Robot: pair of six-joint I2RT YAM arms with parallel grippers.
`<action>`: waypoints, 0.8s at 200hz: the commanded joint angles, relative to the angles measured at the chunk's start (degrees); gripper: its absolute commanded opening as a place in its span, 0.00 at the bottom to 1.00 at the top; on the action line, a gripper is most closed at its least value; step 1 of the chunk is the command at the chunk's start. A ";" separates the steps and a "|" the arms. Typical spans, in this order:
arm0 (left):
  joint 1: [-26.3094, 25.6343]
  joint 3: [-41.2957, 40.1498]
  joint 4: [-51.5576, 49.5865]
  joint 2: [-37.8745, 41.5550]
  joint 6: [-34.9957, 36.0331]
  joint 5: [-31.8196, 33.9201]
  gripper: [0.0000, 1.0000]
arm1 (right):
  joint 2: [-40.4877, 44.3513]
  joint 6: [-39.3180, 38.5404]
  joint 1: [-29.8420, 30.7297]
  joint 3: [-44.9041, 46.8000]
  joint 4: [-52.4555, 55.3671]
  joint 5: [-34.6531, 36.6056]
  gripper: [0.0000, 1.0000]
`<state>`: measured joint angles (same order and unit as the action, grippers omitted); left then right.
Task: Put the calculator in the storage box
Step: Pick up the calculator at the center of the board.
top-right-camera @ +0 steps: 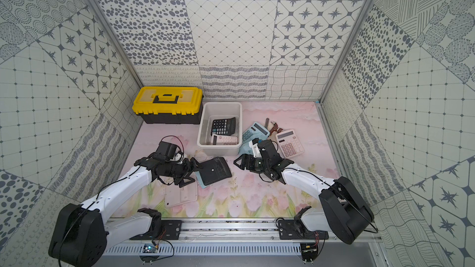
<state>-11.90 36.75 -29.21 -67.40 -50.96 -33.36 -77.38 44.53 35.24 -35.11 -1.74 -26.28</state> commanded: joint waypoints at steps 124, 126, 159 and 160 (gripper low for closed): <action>0.06 -7.57 27.14 -3.68 -7.64 -5.91 0.61 | -8.00 -0.39 3.70 -1.70 -6.89 0.62 0.78; 0.06 -7.57 27.22 -3.57 -7.66 -5.99 0.60 | -8.10 -0.41 3.82 -1.82 -6.90 0.62 0.78; 0.07 -7.73 28.77 -2.09 -9.13 -7.67 0.50 | -10.89 -0.54 4.92 -3.26 -7.56 0.47 0.77; 0.05 -7.74 28.82 -2.06 -9.23 -7.76 0.50 | -10.96 -0.64 4.92 -3.41 -7.39 0.47 0.77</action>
<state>-11.90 29.34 -6.59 -70.78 -58.13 -36.99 -86.72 44.53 39.24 -36.03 -6.28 -26.09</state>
